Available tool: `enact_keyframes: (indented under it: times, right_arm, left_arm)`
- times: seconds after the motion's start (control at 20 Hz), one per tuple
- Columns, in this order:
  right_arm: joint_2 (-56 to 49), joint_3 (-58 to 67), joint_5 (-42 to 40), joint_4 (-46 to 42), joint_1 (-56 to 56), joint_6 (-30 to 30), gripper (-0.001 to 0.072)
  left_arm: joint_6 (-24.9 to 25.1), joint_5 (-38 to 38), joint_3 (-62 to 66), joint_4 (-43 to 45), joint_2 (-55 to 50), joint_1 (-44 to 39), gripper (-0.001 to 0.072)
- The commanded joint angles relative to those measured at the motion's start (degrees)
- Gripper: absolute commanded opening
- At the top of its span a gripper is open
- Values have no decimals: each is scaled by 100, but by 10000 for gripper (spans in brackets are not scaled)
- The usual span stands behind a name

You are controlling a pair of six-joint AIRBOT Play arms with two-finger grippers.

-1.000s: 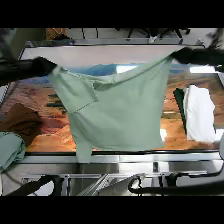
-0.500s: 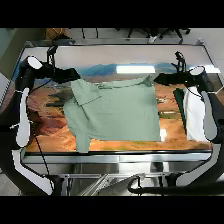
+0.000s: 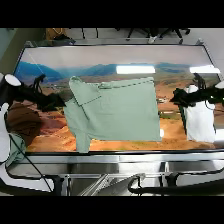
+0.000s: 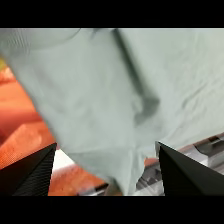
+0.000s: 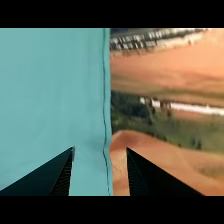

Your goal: Fold the shirts.

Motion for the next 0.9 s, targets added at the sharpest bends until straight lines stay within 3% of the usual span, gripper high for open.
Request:
enact_keyframes:
  times: [0.0,0.1,0.25,0.4,0.45,0.5,0.55,0.65,0.7,0.85]
  right_arm:
    - [378,-1285,197,-120,-234,59,418]
    - [391,-1799,149,-122,-146,33,418]
    - [391,-2389,-138,-103,170,-13,418]
    - [372,-2673,-452,-127,566,-48,418]
    - [341,-2682,-435,-122,673,-87,417]
    - [339,-2682,-420,-118,776,-87,417]
    - [348,-2680,-415,-103,872,-90,371]
    - [402,-2680,-302,-76,1034,-153,174]
    - [446,-2677,-264,-7,1078,-175,42]
    - [815,-2575,-258,400,1049,-382,15]
  left_arm:
    - [264,739,-1923,-46,730,299,688]
    - [323,1484,-2645,-157,925,177,688]
    - [960,2437,-3314,-1298,896,-170,688]
    - [1172,2643,-3272,-1602,575,-542,687]
    - [1163,2594,-3165,-1530,422,-614,581]
    - [1161,2514,-3056,-1519,286,-645,428]
    - [1165,2354,-2940,-1521,173,-645,330]
    - [1174,1987,-2691,-1512,79,-636,84]
    - [1193,1784,-2559,-1488,90,-627,15]
    - [1178,1200,-2168,-1488,448,-621,14]
